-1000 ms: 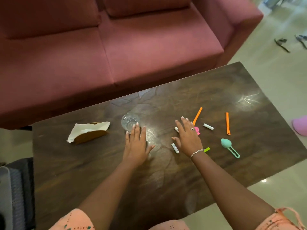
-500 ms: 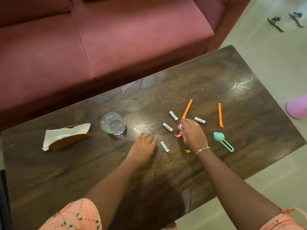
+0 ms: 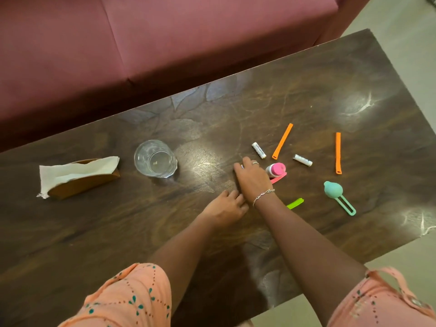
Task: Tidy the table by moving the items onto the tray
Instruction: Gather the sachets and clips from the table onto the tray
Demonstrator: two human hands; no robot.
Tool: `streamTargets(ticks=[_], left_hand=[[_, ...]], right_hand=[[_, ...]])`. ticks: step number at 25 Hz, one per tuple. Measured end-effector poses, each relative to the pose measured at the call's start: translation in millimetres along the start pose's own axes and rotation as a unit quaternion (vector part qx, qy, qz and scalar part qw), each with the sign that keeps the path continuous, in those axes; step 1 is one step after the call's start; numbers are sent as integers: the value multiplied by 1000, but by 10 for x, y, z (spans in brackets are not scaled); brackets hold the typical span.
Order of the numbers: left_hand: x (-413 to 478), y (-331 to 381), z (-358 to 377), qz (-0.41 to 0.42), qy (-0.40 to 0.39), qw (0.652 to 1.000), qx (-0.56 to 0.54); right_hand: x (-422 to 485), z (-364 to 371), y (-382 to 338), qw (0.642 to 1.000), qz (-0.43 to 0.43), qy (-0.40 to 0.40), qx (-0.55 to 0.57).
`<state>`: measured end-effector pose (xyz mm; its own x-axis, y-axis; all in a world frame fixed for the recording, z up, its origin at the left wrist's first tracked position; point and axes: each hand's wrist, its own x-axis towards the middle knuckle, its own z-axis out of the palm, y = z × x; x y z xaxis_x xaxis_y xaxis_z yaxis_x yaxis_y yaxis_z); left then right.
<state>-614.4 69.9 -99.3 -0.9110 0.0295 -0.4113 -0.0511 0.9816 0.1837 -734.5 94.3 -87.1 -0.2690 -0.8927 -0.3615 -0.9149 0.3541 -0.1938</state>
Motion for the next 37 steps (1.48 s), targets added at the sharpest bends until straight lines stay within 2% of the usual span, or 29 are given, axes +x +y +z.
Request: streamTargets(ticks=[4, 6, 7, 10, 14, 19, 24, 28, 32, 34, 35, 37], left_hand=[[-156, 9, 17, -36, -20, 998, -51], [-351, -10, 1, -120, -3, 986, -117], [-479, -38, 19, -178, 24, 969, -169], [-1019, -176, 120, -340, 140, 872, -324], [-1877, -311, 345, -468, 233, 747, -412], [-2993, -327, 690, -577, 294, 628, -432], [-4185, -281, 1051, -674, 368, 514, -382], [-5099, -223, 1366, -759, 403, 355, -369], [-5643, -145, 1733, -795, 392, 258, -384], [-5776, -160, 1935, -810, 339, 243, -411], [-5824, -181, 2044, -816, 301, 252, -424], [-5872, -243, 2236, -821, 209, 294, -442]], right_hand=[[-6, 77, -72, 999, 41, -21, 11], [-37, 88, -152, 997, 56, -14, 55], [-62, 90, -196, 993, 67, -7, 96], [-181, 71, -506, 972, 92, 26, 215], [-377, 106, -1282, 957, 52, 35, 282], [-465, 244, -2471, 951, -32, -21, 307], [-589, 381, -3759, 946, -166, -115, 256], [-786, 501, -4834, 922, -256, -162, 241], [-961, 683, -5699, 896, -324, -212, 218], [-1038, 875, -6043, 889, -341, -244, 184], [-1067, 1005, -6194, 887, -348, -261, 153], [-1084, 1261, -6406, 886, -359, -286, 72]])
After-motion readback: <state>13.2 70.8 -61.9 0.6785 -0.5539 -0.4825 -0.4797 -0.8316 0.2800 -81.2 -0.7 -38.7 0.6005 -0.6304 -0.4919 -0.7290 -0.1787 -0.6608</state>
